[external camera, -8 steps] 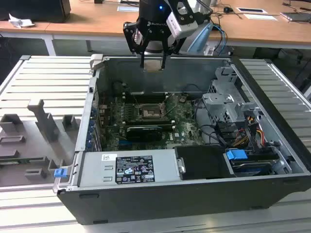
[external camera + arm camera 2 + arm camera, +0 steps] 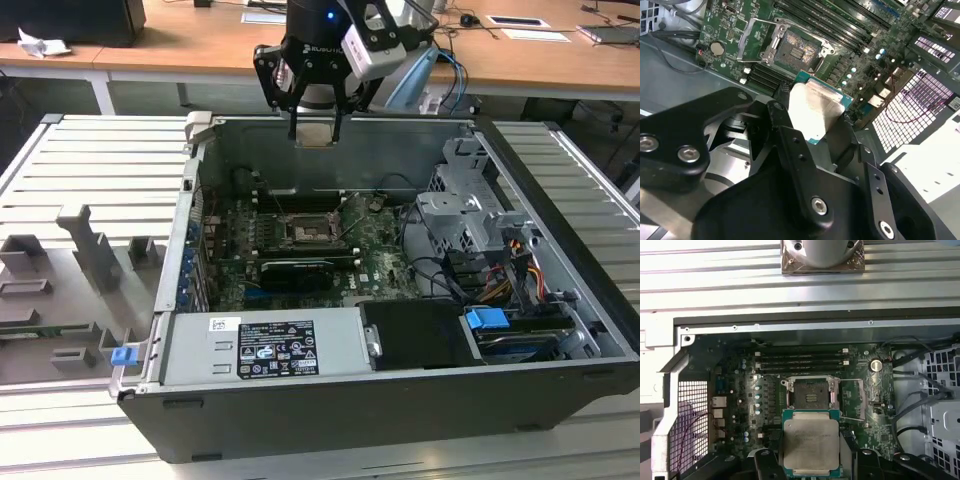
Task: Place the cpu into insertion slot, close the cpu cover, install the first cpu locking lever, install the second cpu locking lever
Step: 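Place the cpu into insertion slot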
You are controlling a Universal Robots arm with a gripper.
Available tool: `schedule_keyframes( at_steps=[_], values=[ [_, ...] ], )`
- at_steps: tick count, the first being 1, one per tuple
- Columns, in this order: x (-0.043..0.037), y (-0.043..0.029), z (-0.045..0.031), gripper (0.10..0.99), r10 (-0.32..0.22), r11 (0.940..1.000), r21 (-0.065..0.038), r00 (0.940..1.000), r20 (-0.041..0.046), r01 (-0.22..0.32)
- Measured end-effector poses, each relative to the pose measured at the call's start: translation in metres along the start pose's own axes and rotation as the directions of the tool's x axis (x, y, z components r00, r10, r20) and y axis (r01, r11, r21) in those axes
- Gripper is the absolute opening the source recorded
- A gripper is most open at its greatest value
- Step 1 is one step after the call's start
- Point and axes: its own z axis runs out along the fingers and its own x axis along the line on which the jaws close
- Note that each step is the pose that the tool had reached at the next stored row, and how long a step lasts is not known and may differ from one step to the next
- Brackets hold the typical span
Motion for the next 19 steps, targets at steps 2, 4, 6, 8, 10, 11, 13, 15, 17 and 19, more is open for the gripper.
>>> schedule_keyframes(
  at_steps=[2,4,6,8,10,11,13,15,17,19],
  values=[
    [0.0,0.0,0.0001,0.537,0.021,0.9998,0.0,0.9998,0.0018,-0.021],
    [0.0,-0.0001,0.0005,0.537,0.051,0.9987,-0.001,0.9987,0.0046,-0.051],
    [0.0,-0.0001,0.0009,0.537,0.087,0.9962,-0.001,0.9962,0.0077,-0.087],
    [0.0,-0.0001,0.0011,0.537,0.109,0.994,-0.002,0.994,0.0097,-0.109],
    [0.0,-0.0001,0.0013,0.537,0.126,0.992,-0.002,0.992,0.0113,-0.126],
    [0.0,-0.0001,0.0013,0.537,0.138,0.9904,-0.002,0.9903,0.0123,-0.138],
    [0.0,-0.0001,0.0014,0.537,0.156,0.9878,-0.003,0.9877,0.0139,-0.156],
    [0.0,-0.0001,0.0016,0.537,0.177,0.9842,-0.004,0.9841,0.0157,-0.177],
    [0.0,-0.0001,0.0017,0.537,0.196,0.9806,-0.004,0.9805,0.0174,-0.196],
    [0.0,-0.0001,0.0018,0.537,0.217,0.9762,-0.005,0.976,0.0192,-0.217]
  ],
)
